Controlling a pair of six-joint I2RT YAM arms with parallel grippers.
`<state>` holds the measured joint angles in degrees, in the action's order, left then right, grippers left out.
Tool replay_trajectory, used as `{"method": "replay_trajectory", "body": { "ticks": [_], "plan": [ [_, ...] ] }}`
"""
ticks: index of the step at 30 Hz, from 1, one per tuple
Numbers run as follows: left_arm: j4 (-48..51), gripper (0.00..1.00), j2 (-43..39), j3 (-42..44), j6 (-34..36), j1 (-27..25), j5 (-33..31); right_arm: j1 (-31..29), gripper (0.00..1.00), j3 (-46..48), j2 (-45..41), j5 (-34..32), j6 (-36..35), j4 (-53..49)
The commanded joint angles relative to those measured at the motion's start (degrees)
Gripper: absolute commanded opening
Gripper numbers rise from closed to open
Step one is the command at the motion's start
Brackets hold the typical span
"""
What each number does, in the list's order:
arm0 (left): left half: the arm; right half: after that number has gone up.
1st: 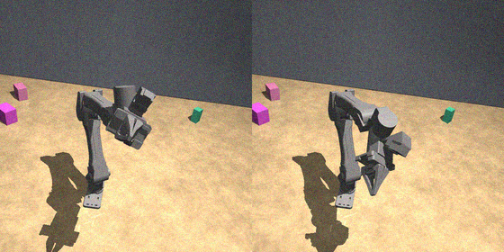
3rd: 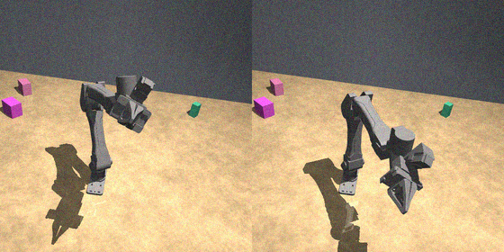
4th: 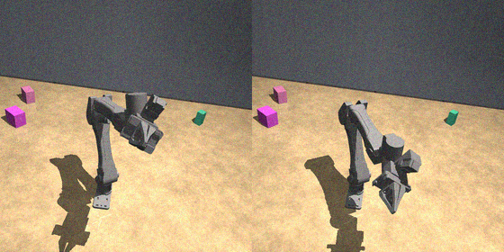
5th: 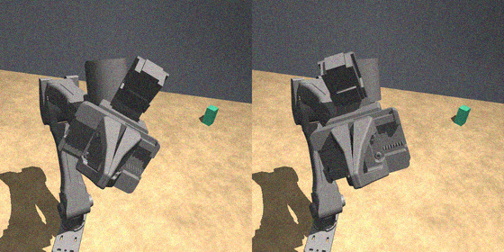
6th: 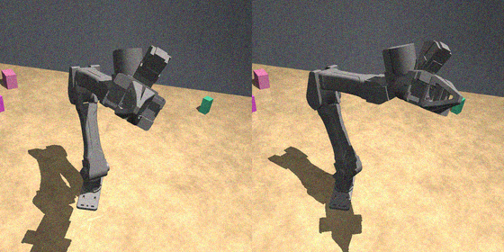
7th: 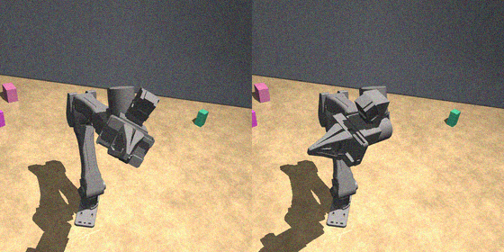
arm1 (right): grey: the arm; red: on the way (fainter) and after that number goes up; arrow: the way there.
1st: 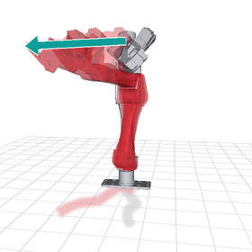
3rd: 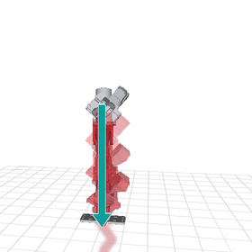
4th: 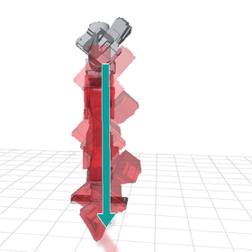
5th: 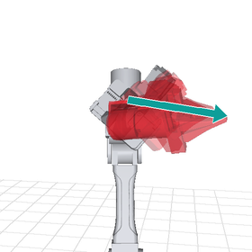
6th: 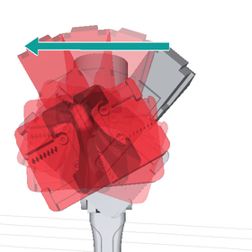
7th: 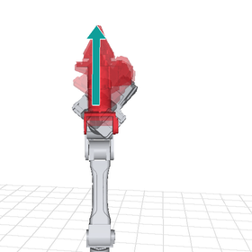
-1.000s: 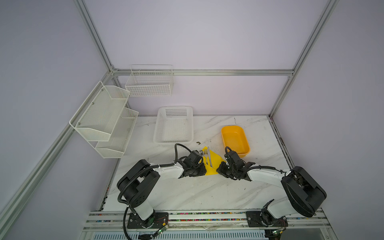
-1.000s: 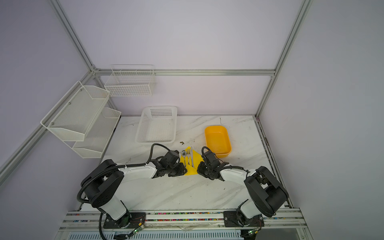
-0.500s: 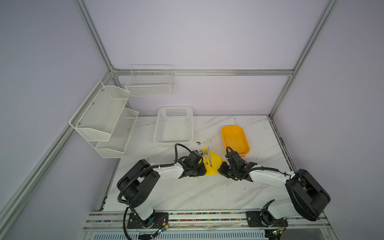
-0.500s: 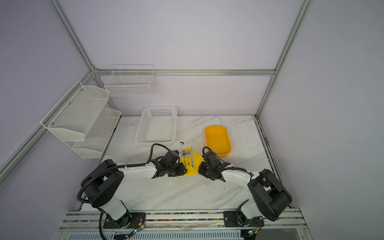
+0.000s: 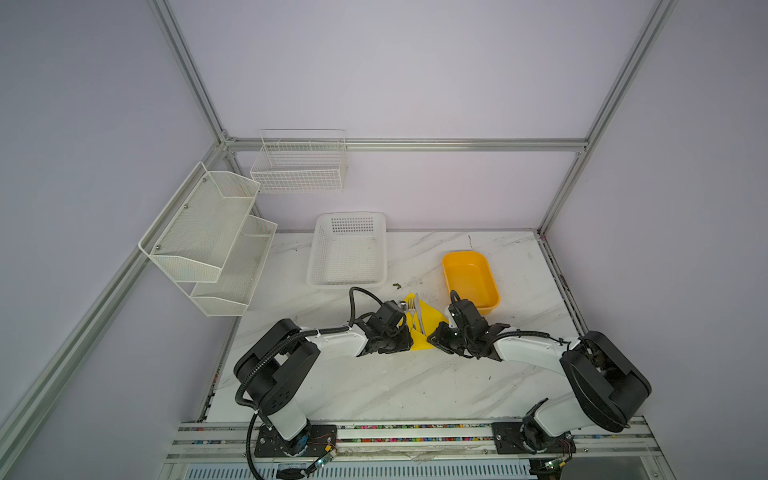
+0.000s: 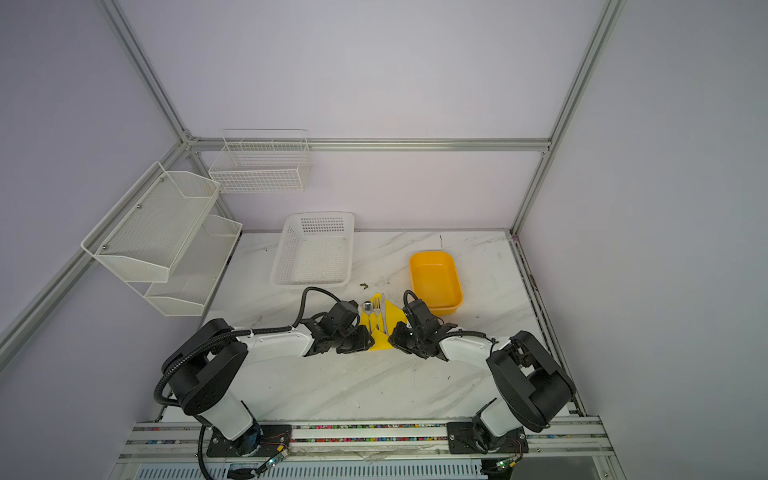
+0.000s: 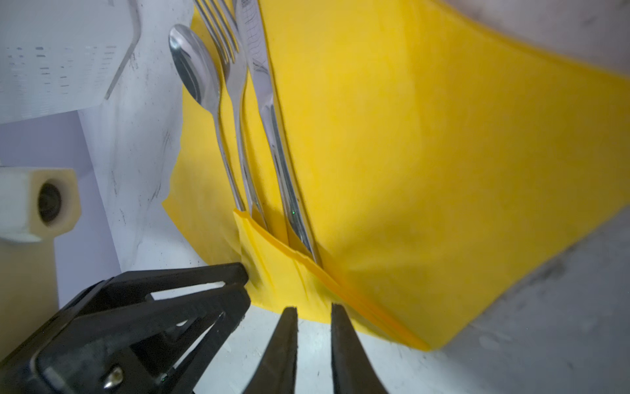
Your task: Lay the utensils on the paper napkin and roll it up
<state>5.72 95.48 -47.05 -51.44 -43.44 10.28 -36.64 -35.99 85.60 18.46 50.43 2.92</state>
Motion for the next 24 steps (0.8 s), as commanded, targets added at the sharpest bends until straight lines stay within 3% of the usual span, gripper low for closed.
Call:
{"method": "replay_trajectory", "body": {
  "ticks": [1,15,19,24],
  "plan": [
    [1.35,0.32,-1.85,-3.89,-0.24,0.32,0.58,0.17,0.22,1.0,1.08,-2.02,-0.69,-2.34],
    [2.8,0.37,-8.63,-0.63,-1.48,0.11,-2.31,0.17,0.2,0.4,3.87,-1.41,-1.81,-2.78],
    [-0.27,0.36,-8.14,0.25,-1.55,0.02,1.12,0.17,0.2,0.26,3.69,-1.47,-1.81,-2.92],
    [2.28,0.34,-5.2,-0.24,-2.47,-0.06,0.71,0.16,0.2,-0.21,3.96,-1.41,-1.87,-3.22]
  ]
}}
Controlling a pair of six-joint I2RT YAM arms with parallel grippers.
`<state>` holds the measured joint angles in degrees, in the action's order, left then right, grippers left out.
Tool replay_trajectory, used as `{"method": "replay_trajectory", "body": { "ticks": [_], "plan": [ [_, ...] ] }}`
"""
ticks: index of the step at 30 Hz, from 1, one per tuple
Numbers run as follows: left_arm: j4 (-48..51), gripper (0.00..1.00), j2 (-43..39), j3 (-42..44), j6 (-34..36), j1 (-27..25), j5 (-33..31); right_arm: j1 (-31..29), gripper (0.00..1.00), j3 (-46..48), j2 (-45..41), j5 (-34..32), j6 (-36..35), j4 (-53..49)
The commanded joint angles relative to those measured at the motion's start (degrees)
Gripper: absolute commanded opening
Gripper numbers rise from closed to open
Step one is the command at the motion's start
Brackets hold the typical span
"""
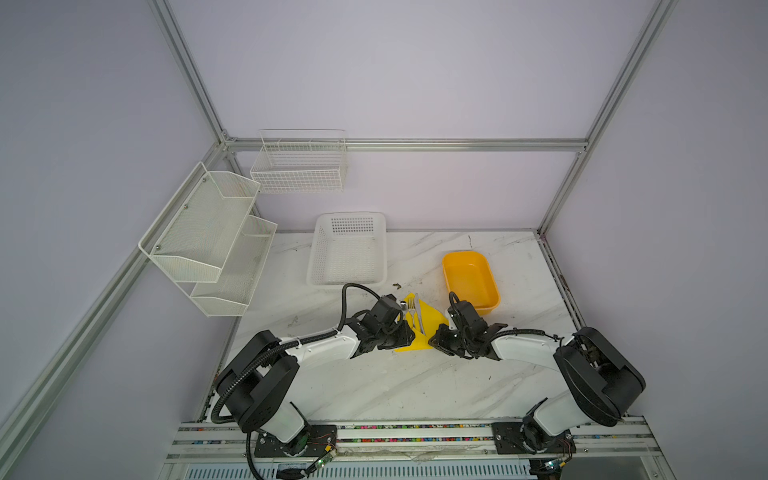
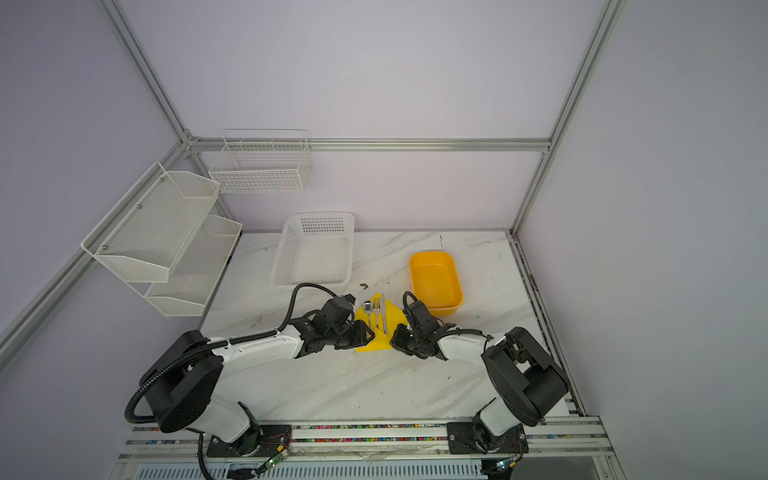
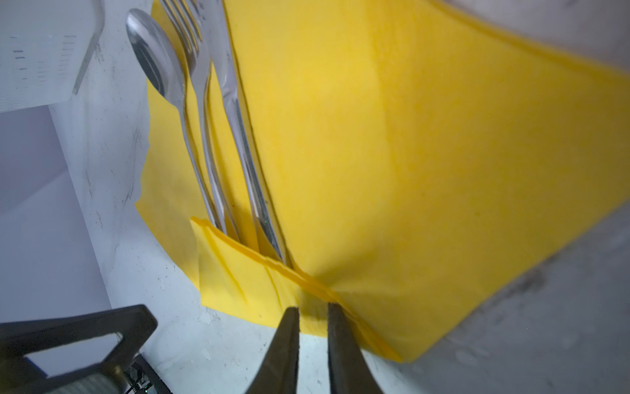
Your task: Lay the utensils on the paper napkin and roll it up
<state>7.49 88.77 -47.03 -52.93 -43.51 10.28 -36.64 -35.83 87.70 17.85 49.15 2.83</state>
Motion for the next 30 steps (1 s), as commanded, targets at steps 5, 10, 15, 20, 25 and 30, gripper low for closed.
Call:
{"method": "replay_trajectory", "body": {
  "ticks": [5,10,15,20,25,30],
  "plan": [
    [1.76,0.33,3.28,0.2,-1.89,-0.09,0.73,0.17,0.2,-0.56,1.82,-1.06,-0.67,-3.63],
    [3.45,0.34,3.51,1.56,-2.53,-0.18,-0.67,0.17,0.2,-0.56,1.69,-1.23,-0.52,-3.95],
    [5.58,0.38,2.37,2.12,-2.36,-0.51,-2.5,0.17,0.2,-0.95,1.6,-1.22,-0.52,-4.45],
    [5.8,0.4,2.37,1.86,-2.02,-0.57,-2.41,0.17,0.21,-1.24,1.82,-1.23,-0.51,-4.57],
    [11.7,0.41,0.27,-1.02,-0.82,-2.29,-10.58,0.17,0.21,-1.33,1.65,-1.23,-0.54,-4.72],
    [10.77,0.43,-3.08,-4.59,3.88,-3.64,-11.84,0.17,0.21,-1.17,1.24,-1.23,-0.31,-4.67]
  ]
}}
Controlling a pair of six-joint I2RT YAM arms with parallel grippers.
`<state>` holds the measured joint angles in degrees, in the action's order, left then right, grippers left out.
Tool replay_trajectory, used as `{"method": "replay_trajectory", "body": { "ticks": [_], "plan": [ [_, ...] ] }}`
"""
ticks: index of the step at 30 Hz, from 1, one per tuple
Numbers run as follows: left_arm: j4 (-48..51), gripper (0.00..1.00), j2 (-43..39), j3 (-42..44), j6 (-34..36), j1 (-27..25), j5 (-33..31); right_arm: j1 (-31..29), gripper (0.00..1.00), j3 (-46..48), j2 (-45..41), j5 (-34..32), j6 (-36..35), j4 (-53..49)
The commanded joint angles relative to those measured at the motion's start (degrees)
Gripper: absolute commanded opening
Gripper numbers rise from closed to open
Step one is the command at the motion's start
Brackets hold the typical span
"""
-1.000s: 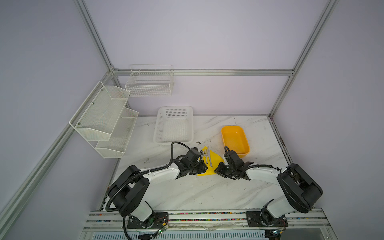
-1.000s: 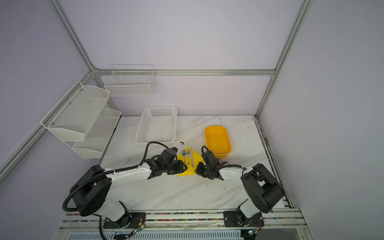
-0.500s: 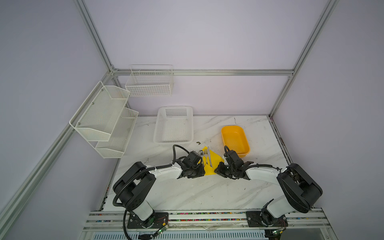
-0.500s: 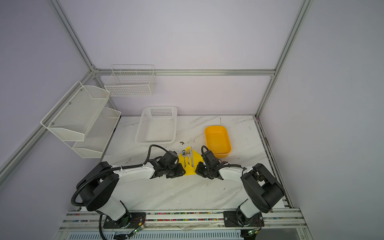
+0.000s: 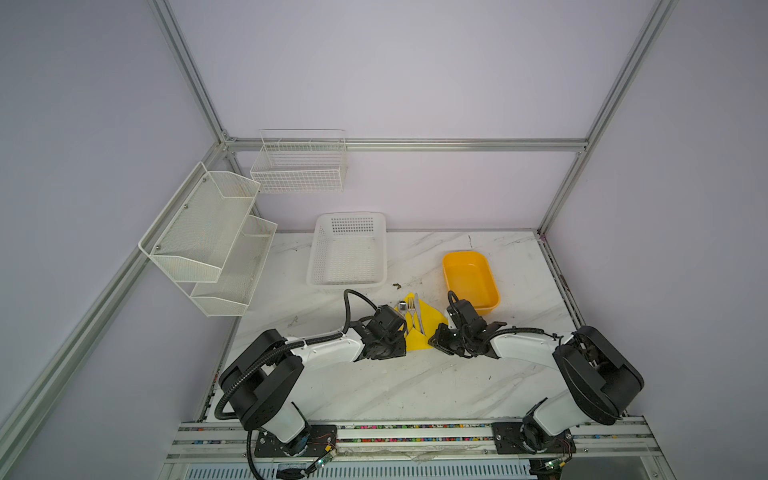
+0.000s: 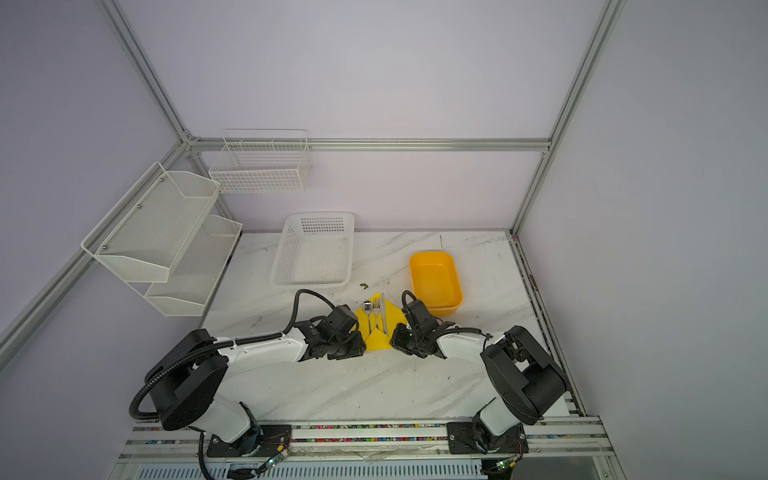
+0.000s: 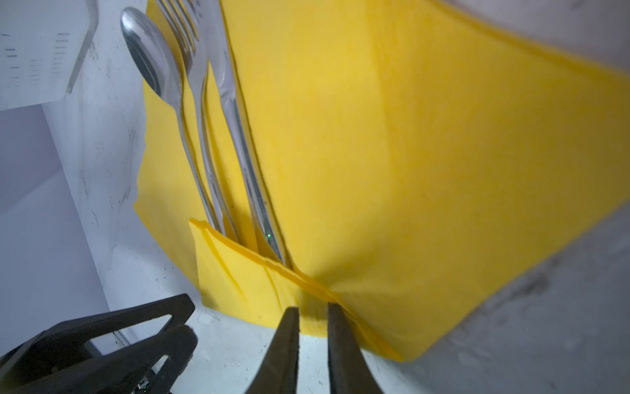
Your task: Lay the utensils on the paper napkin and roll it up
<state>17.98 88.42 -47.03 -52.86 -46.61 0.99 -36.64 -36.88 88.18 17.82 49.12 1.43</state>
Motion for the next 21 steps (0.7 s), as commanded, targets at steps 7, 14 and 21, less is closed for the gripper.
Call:
{"method": "replay_trajectory", "body": {
  "ticks": [7,14,21],
  "plan": [
    [-2.06,0.38,3.08,-11.3,7.86,-1.29,6.27,0.17,0.2,-0.73,0.16,-1.3,-0.84,-2.92],
    [-4.08,0.32,10.27,-17.03,8.76,-1.97,9.41,0.19,0.2,-1.22,-1.92,-2.8,-0.34,-3.57],
    [-6.75,0.29,14.54,-17.66,6.05,-1.99,10.64,0.36,0.2,-2.1,-3.96,-5.38,-0.78,-5.17]
  ]
}}
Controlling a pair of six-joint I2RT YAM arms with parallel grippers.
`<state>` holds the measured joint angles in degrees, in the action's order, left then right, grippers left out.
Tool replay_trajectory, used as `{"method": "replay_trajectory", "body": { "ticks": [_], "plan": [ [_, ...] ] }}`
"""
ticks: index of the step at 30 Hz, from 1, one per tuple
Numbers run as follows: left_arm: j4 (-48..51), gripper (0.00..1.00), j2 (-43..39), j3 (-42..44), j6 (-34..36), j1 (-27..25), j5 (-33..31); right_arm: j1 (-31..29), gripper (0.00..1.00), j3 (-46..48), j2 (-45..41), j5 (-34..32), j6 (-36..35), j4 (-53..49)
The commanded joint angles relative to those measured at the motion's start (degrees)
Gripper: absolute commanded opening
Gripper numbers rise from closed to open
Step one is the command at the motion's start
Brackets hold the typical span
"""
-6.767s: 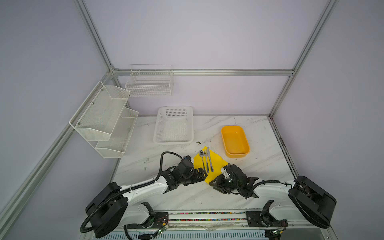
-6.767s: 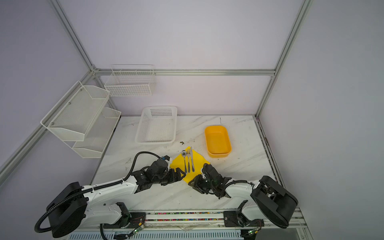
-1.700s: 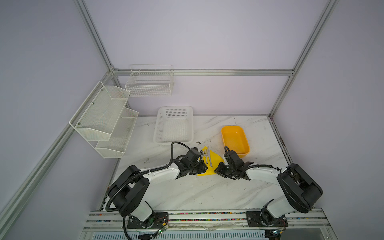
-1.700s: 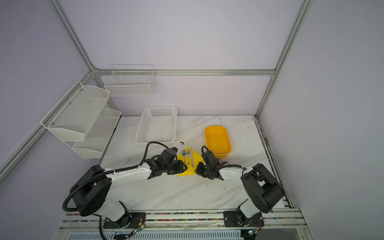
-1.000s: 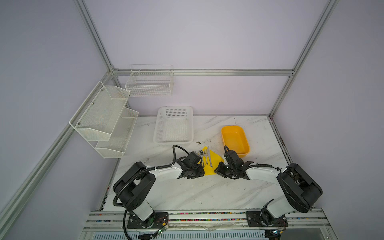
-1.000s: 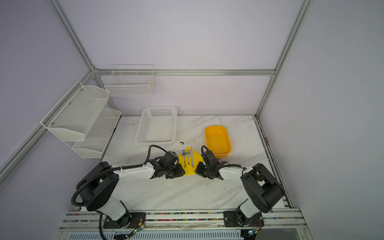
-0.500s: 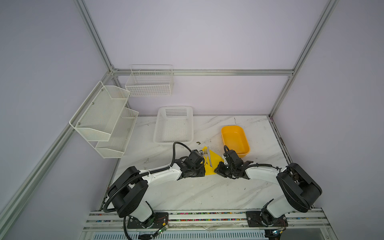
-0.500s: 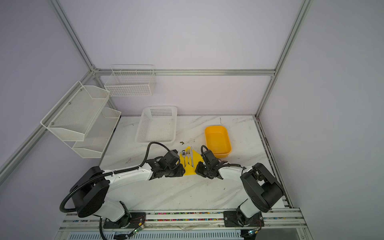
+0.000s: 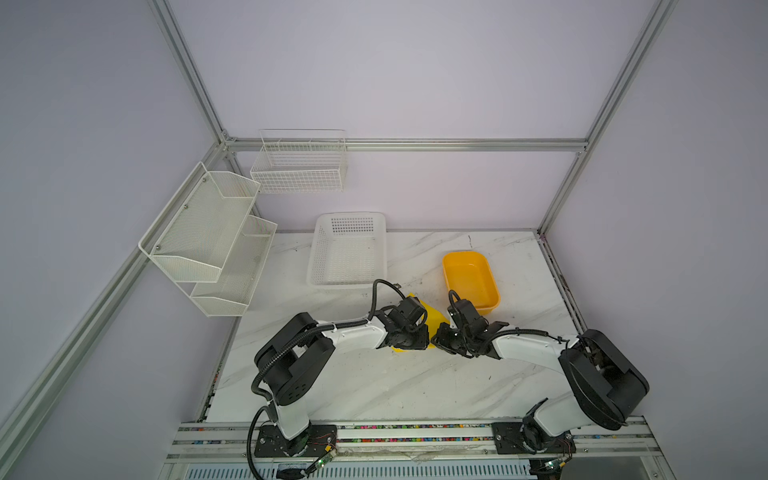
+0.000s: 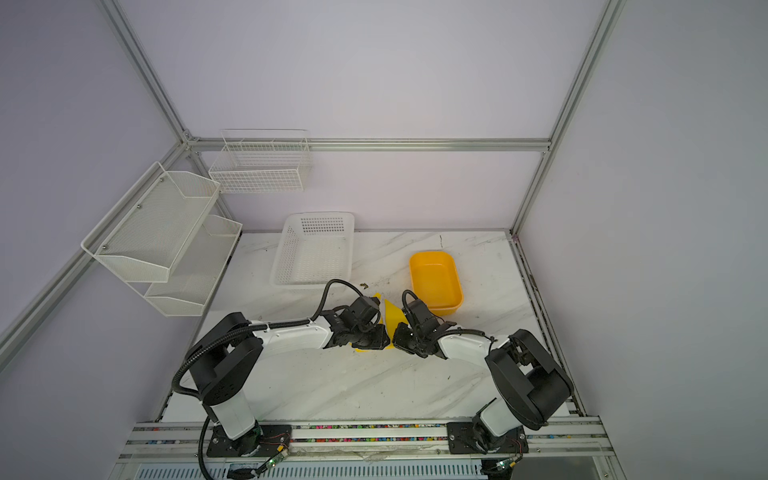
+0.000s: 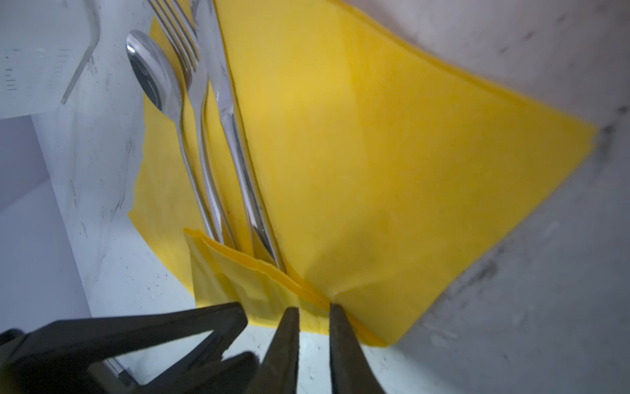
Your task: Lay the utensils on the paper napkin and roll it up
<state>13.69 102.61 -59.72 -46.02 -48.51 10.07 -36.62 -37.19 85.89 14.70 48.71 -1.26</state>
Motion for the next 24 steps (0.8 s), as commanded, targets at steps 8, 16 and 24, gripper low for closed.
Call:
{"method": "replay_trajectory", "body": {
  "ticks": [8,16,24],
  "plan": [
    [-2.48,0.27,1.06,-4.63,-1.18,-0.09,1.82,4.66,0.2,-3.5,-6.01,-9.38,-3.16,-4.73],
    [-2.5,0.27,0.8,-4.61,-1.52,-0.11,1.97,10.13,0.2,-12.66,2.45,-10.53,-8.77,-6.73],
    [-2.52,0.28,0.7,-4.61,-1.27,-0.14,2.22,16.85,0.2,-12.05,2.59,-14.26,-9.23,-9.68]
  ]
}}
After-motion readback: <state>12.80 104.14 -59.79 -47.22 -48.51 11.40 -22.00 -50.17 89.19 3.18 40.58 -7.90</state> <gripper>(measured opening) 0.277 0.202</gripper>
